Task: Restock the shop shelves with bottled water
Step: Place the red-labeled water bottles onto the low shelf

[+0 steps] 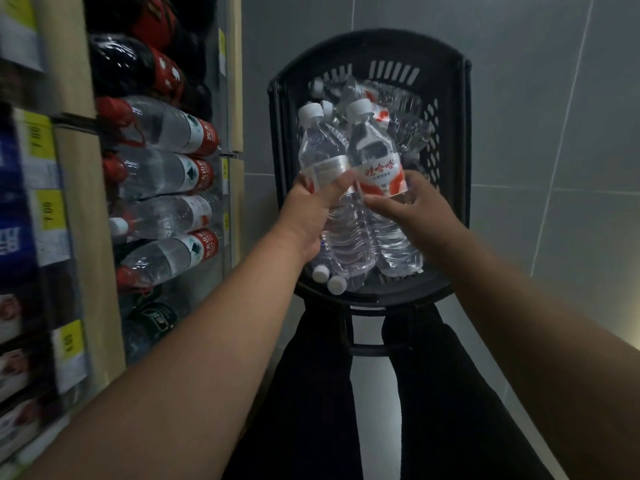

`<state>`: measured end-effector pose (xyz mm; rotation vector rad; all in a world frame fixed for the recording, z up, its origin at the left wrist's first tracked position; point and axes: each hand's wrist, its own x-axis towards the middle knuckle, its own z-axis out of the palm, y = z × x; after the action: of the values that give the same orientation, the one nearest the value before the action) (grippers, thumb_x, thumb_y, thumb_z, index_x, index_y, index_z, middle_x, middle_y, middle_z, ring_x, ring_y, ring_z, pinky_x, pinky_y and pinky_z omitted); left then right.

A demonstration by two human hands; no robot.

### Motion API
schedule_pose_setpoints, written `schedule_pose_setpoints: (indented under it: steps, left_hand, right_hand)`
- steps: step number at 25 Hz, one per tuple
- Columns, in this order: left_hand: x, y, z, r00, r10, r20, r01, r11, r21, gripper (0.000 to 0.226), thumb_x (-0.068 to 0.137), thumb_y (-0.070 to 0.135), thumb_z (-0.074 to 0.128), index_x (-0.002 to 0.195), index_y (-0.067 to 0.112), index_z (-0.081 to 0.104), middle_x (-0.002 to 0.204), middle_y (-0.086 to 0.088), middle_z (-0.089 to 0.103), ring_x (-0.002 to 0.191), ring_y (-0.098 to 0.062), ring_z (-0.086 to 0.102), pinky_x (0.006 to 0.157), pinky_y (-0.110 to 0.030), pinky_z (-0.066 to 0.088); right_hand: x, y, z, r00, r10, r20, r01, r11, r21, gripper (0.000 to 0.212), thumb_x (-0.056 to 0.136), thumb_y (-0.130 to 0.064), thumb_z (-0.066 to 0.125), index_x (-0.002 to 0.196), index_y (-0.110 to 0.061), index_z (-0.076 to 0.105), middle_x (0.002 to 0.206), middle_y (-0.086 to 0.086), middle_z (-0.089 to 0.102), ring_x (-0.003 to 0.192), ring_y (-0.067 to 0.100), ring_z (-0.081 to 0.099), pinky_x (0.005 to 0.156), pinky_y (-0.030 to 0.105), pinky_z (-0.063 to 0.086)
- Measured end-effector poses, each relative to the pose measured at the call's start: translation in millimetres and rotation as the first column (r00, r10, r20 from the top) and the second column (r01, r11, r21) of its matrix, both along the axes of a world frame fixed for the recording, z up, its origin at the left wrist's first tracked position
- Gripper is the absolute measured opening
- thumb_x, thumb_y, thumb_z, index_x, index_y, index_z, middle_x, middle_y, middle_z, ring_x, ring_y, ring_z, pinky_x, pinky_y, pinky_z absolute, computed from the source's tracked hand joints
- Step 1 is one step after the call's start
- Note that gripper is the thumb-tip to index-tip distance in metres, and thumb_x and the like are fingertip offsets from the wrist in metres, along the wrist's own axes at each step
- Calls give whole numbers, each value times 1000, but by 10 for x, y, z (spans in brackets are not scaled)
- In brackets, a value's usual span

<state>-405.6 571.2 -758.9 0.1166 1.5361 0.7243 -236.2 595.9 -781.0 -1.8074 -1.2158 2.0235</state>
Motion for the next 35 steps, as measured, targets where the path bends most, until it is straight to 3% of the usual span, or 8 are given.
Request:
schedule_pose_setpoints:
  steps: [5,11,18,21,24,27,30,35]
  left_hand:
    - [-136,-103,741,998,46,-36,-45,999,20,38,77,32,77,104,9,65,104,-13,72,94,-31,70,89,-53,55]
    - [-104,-515,1955,988,150,26,-151,988,32,20,95,25,56,101,7,63,74,-6,68,60,-14,68,53,-25,54]
    - [267,-1075,2994,937,348,21,-347,924,162,29,90,32,61,98,4,64,83,-11,69,68,-19,69,59,-26,55]
    - [497,-1400,3290,870,494,-3,-482,849,217,25,96,28,51,79,13,61,75,-5,69,63,-16,68,52,-21,53]
    - [722,-1759,3481,799,601,-9,-579,774,255,30,94,35,54,102,6,60,93,-14,63,80,-24,65,67,-31,54]
    - [904,-2187,3669,698,716,18,-691,666,282,37,92,40,59,107,6,58,89,-10,65,84,-27,65,77,-38,52]
    - [1061,-2665,3833,599,799,61,-772,555,310,21,94,33,57,96,13,64,75,1,72,69,-18,69,70,-31,52]
    - [1235,-3637,3966,398,911,109,-893,358,272,17,88,29,67,96,15,70,87,-10,75,77,-27,71,84,-42,55]
  right_hand:
    - [-176,-66,768,997,-74,-38,74,997,11,64,73,-41,78,125,-18,50,116,1,63,105,16,62,92,33,48]
    - [-269,-148,1957,992,7,-122,1,998,61,61,73,-37,80,121,-15,50,111,4,65,101,18,65,90,36,51]
    - [-8,-391,2881,937,292,-190,-272,954,125,76,64,-55,82,121,-14,53,110,8,68,97,21,70,88,47,56]
    - [112,-551,3083,878,412,-243,-395,911,117,80,62,-61,82,122,-16,53,111,10,68,98,27,70,86,54,55]
    - [183,-759,3309,810,505,-299,-481,863,154,76,65,-54,83,122,-14,53,111,9,69,99,27,70,87,53,55]
    - [199,-1041,3597,727,611,-312,-585,790,183,67,68,-47,77,119,-12,53,108,6,70,96,16,71,84,40,56]
    - [165,-1425,3847,604,723,-335,-690,685,235,63,77,-51,71,121,-9,52,111,6,68,94,9,70,76,27,57]
    - [115,-2295,4163,425,836,-348,-816,520,254,22,94,-37,57,108,-20,57,99,-6,72,87,6,70,66,21,56]
